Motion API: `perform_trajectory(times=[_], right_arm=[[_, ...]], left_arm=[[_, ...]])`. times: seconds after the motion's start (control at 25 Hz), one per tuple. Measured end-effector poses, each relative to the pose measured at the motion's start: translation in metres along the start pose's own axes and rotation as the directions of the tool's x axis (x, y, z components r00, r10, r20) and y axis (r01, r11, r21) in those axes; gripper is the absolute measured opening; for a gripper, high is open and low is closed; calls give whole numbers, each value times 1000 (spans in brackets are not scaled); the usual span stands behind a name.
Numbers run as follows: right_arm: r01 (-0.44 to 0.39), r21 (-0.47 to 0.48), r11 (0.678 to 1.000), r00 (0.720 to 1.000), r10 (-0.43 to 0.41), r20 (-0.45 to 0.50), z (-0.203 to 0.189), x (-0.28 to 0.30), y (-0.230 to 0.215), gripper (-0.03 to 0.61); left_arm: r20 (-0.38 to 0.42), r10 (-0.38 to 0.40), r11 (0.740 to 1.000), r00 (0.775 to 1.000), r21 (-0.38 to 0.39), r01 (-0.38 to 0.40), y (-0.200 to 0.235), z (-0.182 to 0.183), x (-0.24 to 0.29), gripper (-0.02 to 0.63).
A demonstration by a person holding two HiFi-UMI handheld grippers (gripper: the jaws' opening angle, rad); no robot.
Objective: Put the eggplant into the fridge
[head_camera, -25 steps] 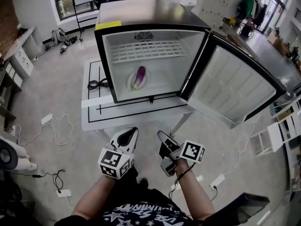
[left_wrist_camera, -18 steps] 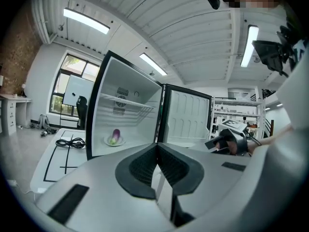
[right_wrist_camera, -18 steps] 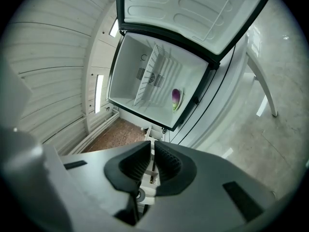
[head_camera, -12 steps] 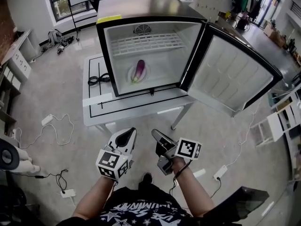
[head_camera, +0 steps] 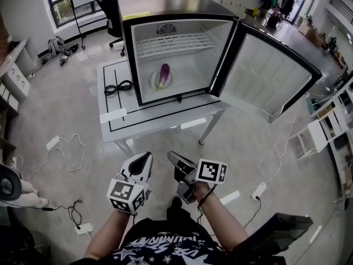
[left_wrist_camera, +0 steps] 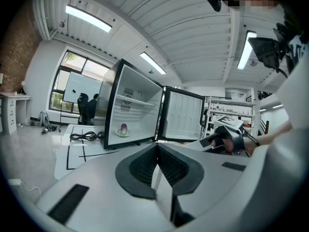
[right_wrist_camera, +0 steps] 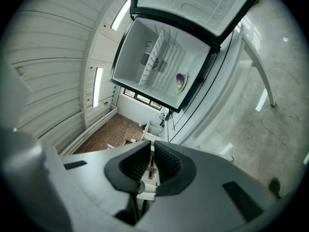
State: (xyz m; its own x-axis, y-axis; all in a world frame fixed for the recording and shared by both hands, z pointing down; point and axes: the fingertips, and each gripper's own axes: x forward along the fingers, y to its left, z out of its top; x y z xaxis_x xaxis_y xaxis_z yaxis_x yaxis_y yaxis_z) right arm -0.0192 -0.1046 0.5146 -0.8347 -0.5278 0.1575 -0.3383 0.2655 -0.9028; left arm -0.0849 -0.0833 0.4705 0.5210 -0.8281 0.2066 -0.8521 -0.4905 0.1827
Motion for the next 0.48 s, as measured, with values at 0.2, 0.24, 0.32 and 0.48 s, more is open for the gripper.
perform_trajectory(times=[0.2,0.24,0.32,0.48], right_arm=[[0,-11,1000,1000,0,-3,-22,4,14,31],[2,-12,1000,1000,-2,-5,-27,4,17,31],[7,-16,1000,1000,-7,-5,-37,3,21,26],[13,-19,1000,1000,-13,4,-59,-3,26,12]], left_arm=[[10,1,1000,1000,-4,-1,5,-3,-27,9],[11,2,1000,1000,-6,-2,5,-4,-32,9],[13,1,1000,1000,-9,0,4,-7,-43,9],[20,-5,1000,1000,-10,5,-1,-15,-65,9]])
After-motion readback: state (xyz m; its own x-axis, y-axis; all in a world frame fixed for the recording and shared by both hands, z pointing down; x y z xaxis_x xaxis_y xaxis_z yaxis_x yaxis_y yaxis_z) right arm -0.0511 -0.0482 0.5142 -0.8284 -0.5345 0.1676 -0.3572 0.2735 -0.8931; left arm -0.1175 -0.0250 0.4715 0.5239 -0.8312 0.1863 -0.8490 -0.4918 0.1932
